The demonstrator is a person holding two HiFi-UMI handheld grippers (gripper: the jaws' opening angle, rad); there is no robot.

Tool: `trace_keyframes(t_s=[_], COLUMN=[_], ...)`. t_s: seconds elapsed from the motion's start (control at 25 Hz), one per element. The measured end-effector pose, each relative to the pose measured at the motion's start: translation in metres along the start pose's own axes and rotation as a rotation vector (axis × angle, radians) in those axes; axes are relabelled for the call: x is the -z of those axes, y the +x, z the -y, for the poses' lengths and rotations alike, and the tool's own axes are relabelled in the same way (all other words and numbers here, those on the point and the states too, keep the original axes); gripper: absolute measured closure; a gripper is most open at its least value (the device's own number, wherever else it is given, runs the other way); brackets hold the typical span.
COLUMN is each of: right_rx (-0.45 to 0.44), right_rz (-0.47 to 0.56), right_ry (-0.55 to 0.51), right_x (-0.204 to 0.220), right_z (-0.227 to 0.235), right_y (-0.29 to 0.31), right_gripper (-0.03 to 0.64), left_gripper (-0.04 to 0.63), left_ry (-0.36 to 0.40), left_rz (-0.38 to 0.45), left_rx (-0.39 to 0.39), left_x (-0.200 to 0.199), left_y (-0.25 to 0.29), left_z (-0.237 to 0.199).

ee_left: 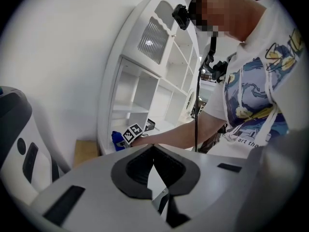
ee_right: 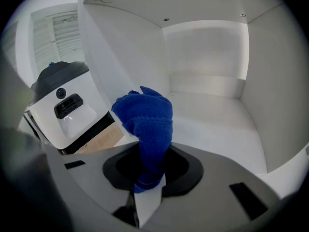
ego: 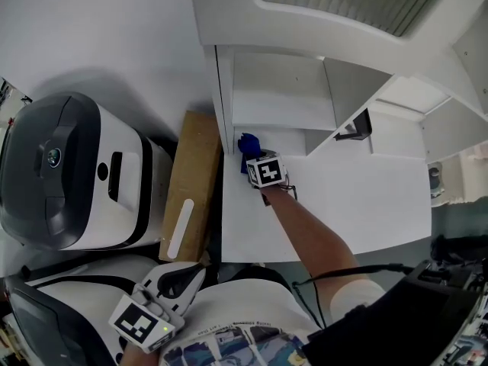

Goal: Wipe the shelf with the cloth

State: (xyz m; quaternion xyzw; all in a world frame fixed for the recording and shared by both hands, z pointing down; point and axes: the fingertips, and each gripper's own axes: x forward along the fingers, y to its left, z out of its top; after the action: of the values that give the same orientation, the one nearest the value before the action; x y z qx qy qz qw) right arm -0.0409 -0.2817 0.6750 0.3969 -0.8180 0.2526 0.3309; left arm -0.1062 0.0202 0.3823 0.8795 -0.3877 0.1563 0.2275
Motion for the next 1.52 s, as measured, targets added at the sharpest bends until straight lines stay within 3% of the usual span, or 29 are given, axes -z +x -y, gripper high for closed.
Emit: trace_keyframes(t_s=[0.6, 1.24, 1.52], right_rx=[0.033, 0.075, 0.081], right_rz=[-0.012, -0.085, -0.085], right_ry=[-0.049, -0.166, -0.157], right_x=[0.027, 0.055, 0.064], right_z=[0.075, 0.119, 0.135], right_y=[-0.028, -0.057, -0.064], right_gripper=[0.517, 0.517, 0.517], left_gripper=[0.583, 0.583, 0.583], left_ry=[0.017, 0.017, 0.012], left_rz=[-0.014, -0.021, -0.025], left_rx=[0.071, 0.071, 0.065], left_x=[-0.014, -0.021, -0.024], left_y=[0.045, 0.082, 0.096], left_z=[0.028, 0.063, 0.081])
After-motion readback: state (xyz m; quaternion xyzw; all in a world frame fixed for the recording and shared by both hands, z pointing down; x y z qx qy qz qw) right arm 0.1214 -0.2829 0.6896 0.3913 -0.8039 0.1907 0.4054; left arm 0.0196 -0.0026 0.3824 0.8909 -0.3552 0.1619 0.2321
